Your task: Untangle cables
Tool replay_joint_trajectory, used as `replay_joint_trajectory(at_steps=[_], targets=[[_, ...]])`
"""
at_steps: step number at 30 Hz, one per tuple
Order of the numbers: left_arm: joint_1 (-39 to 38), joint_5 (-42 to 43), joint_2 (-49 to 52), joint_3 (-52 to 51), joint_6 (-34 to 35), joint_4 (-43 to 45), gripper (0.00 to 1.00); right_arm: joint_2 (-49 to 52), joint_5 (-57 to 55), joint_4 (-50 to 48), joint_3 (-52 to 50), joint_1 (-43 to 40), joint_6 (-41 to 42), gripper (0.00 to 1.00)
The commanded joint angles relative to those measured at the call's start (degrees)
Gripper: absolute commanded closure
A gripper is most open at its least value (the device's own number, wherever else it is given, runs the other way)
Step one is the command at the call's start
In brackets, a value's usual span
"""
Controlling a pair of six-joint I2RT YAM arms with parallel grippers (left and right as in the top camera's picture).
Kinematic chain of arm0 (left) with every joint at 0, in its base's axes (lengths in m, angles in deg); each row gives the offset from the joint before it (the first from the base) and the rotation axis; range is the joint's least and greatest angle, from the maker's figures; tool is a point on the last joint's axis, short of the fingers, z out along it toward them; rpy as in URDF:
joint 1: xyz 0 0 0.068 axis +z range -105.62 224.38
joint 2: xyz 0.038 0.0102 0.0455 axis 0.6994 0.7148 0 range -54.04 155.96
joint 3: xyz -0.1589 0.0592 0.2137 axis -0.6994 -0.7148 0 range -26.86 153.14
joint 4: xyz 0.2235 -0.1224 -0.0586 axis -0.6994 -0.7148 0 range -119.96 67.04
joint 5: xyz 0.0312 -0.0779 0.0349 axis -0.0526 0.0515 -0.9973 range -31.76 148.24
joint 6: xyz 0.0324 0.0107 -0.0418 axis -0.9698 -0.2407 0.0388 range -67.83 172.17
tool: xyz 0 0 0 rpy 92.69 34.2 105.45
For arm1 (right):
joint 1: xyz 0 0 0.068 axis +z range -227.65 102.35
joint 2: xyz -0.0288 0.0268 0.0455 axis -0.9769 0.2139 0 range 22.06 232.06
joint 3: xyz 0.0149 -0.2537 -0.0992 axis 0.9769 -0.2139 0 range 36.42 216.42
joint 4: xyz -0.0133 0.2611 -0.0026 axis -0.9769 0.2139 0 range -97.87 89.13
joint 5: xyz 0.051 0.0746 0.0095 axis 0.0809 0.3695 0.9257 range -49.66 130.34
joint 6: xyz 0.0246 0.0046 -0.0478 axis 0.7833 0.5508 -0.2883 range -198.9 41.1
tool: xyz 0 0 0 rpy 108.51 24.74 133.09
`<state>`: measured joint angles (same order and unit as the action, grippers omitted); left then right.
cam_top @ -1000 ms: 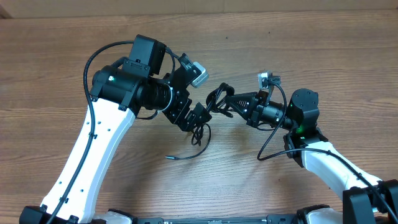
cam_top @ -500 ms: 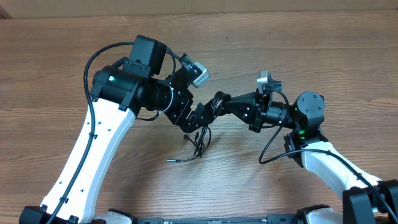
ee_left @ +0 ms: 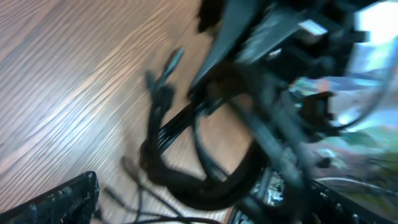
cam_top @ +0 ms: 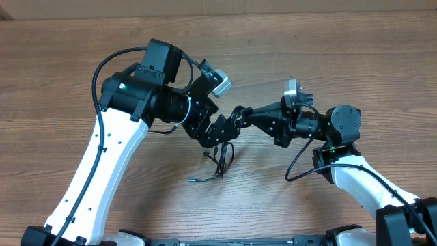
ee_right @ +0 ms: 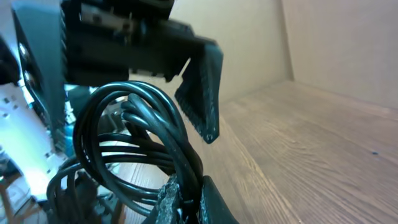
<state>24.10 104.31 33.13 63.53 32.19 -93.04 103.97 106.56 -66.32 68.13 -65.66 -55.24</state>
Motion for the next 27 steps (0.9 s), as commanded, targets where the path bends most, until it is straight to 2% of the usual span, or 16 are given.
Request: replay_joint_trajectory(at_steps=[1,7,14,18,20,22,25,27], targets=[[-0.37,9.53,-0.31,0.79,-5.73,1.33,0.01,-0.37,5.14,-0.22,0.2,-0.22,-1.66,0.96],[-0.39,8.96,-0.28,0.79,-3.54,5.46,0.0,-0.37,8.94,-0.28,0.2,-0.07,-1.66,0.96],[-0.39,6.67,-0.28,0.79,-3.87,5.62,0.0,-0.37,15.69,-4.11,0.2,-0.07,-1.62,0.96],[-0.39,6.25,-0.28,0.79,-11.52,4.15,0.07,-0.37,16.9,-4.24,0.2,-0.07,-0.33,0.96],[-0.37,6.19,-0.28,0.79,-18.21,3.08,0.16,-0.37,16.87,-4.24,0.2,-0.13,1.31,0.96],[-0.37,6.05,-0.28,0.79,-21.68,2.34,0.18,-0.37,16.9,-4.24,0.2,-0.15,1.9,0.96],[-0.37,6.05,-0.28,0.79,-21.77,2.25,0.1,-0.37,16.81,-4.24,0.2,-0.17,1.86,0.96],[-0.39,6.05,-0.28,0.79,-21.05,1.97,0.08,-0.37,16.17,-4.17,0.2,-0.17,1.86,0.96]])
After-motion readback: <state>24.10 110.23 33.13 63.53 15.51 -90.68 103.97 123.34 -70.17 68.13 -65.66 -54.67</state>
